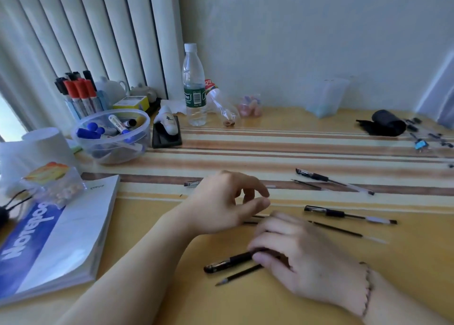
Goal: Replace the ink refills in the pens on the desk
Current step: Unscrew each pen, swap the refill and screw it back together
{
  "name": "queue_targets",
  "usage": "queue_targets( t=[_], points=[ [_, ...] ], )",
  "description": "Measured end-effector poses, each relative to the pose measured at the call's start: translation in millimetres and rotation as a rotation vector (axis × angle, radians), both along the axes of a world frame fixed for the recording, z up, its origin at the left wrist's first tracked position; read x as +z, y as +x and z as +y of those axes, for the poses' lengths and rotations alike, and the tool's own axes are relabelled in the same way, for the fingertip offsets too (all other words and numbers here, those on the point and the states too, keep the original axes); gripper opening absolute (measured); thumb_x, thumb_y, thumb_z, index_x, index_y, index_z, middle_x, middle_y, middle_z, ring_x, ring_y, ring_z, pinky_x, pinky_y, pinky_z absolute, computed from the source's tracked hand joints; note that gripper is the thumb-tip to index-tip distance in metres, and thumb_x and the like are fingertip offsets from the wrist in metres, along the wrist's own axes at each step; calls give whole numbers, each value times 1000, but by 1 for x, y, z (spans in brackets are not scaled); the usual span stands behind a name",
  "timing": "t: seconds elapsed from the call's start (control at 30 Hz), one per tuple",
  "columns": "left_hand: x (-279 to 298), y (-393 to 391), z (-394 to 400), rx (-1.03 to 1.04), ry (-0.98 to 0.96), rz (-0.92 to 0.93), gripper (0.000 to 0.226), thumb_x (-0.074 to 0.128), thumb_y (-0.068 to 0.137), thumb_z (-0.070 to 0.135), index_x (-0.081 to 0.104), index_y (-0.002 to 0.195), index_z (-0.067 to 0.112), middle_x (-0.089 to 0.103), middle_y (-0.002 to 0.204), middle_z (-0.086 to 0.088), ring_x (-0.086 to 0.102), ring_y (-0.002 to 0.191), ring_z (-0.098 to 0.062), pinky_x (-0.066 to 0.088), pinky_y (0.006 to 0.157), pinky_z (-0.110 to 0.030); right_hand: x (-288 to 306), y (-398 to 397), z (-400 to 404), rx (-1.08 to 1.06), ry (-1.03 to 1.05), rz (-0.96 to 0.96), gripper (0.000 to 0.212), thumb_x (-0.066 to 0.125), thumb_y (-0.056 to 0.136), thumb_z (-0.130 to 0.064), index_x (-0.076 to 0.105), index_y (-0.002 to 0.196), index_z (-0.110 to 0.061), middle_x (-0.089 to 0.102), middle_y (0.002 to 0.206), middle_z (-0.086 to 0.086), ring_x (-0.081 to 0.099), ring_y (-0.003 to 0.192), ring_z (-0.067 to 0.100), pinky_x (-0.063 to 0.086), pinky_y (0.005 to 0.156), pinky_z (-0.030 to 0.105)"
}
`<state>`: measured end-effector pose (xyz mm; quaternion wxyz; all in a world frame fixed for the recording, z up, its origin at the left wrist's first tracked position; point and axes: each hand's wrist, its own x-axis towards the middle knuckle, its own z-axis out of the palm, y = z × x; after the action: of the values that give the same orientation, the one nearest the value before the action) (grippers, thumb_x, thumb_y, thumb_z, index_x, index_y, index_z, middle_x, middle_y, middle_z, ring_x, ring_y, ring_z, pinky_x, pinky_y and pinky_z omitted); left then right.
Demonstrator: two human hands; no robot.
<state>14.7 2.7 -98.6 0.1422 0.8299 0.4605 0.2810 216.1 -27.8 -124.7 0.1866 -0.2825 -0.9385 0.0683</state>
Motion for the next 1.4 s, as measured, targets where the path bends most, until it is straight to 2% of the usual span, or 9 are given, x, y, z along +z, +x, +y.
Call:
queue_targets(
  t=[0.17,0.27,0.43,0.53,0.7,0.83,1.07,1.23,1.4],
  points=[
    [6,1,-2,-44,-121,-25,38,49,90,57,60,119,37,64,84,16,57,69,-9,48,65,-28,4,-3,0,-70,-27,27,8,53,92,-30,61,94,-26,58,97,-15,53,95,6,48,79,27],
    [15,-2,-6,-98,-192,-100,41,43,94,54,65,114,26,70,85,7,63,73,-12,48,65,-24,22,-1,5,-193,162,-8,11,52,88,-17,60,95,-23,62,87,-9,57,81,12,49,68,30],
    [14,3,-8,-68,60,-24,22,45,101,24,58,118,22,66,102,6,60,91,-15,48,76,-33,64,-11,35,-392,187,69,14,50,90,-28,63,89,-25,61,78,-13,53,68,14,38,56,28],
    [3,7,-7,66,143,98,27,32,99,42,54,99,27,55,67,9,50,62,-20,44,57,-34,49,-16,44,-339,140,0,37,29,91,-38,57,71,-26,51,63,-15,46,63,11,38,56,29],
    [-7,3,0,28,156,157,35,35,94,54,60,92,30,32,44,10,35,44,-7,29,46,-26,32,-12,32,-364,115,30,20,37,85,-28,38,66,-35,32,57,-23,35,52,3,18,48,10],
    [-9,0,2,64,127,73,36,44,89,63,66,100,37,32,39,6,34,40,-7,25,45,-19,29,-7,40,-344,131,48,30,37,90,-33,56,68,-30,34,56,-26,35,50,0,22,45,10],
    [-3,-4,4,55,209,-25,15,54,94,37,63,88,26,47,67,26,48,60,-3,41,51,-26,26,14,54,-342,-19,131,33,41,94,-43,60,70,-31,46,45,-11,45,46,11,27,41,16],
    [-8,0,7,58,177,-42,28,39,98,37,52,81,19,43,62,13,44,57,-13,41,49,-37,23,8,51,-339,-11,253,32,43,92,-53,63,71,-39,56,48,-10,50,48,10,31,41,15],
    [-9,-1,9,56,133,-183,37,40,101,32,46,68,15,45,54,-2,43,50,-20,37,47,-37,27,0,45,-349,67,434,21,64,75,-50,76,80,-33,53,53,-30,47,45,-3,30,44,10]
  ],
)
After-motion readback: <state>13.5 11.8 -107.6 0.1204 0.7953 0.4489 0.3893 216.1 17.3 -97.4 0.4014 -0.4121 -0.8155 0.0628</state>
